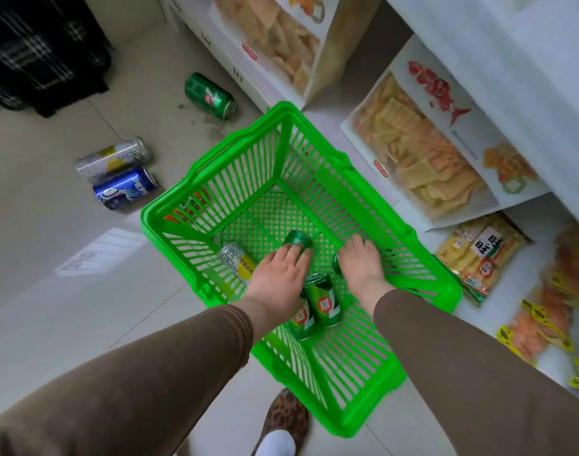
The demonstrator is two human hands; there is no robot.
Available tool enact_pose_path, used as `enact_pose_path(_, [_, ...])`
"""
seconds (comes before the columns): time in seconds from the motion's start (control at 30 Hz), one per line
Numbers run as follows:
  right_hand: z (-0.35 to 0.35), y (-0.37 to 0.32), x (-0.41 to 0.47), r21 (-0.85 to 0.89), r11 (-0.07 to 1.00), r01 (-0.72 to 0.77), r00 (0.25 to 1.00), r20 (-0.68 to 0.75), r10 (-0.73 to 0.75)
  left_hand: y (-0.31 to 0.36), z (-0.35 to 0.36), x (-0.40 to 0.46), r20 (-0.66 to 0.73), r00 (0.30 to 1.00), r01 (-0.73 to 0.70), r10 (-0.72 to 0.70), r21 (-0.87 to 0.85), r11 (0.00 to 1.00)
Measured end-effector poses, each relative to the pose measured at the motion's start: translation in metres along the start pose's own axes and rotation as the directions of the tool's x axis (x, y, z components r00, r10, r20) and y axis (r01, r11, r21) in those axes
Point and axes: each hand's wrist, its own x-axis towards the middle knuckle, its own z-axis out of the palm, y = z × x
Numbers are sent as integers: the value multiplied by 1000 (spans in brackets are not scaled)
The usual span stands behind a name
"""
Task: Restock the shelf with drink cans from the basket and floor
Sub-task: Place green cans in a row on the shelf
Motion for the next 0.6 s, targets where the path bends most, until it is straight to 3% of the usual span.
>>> enact_pose_path(0.2, [-68, 37, -87, 390, 908, -157, 983, -23, 180, 5, -59, -51, -26, 999, 30, -31, -40, 999])
enact_pose_path(0.43, [-218, 104, -249, 872, 470, -135, 894, -98, 437, 33, -240, -151, -157, 987, 21, -34, -81, 997])
enact_pose_path(0.6, [-343, 157, -359, 980, 183, 73, 790, -169, 589, 65, -397, -227, -316, 949, -47, 18, -86, 995])
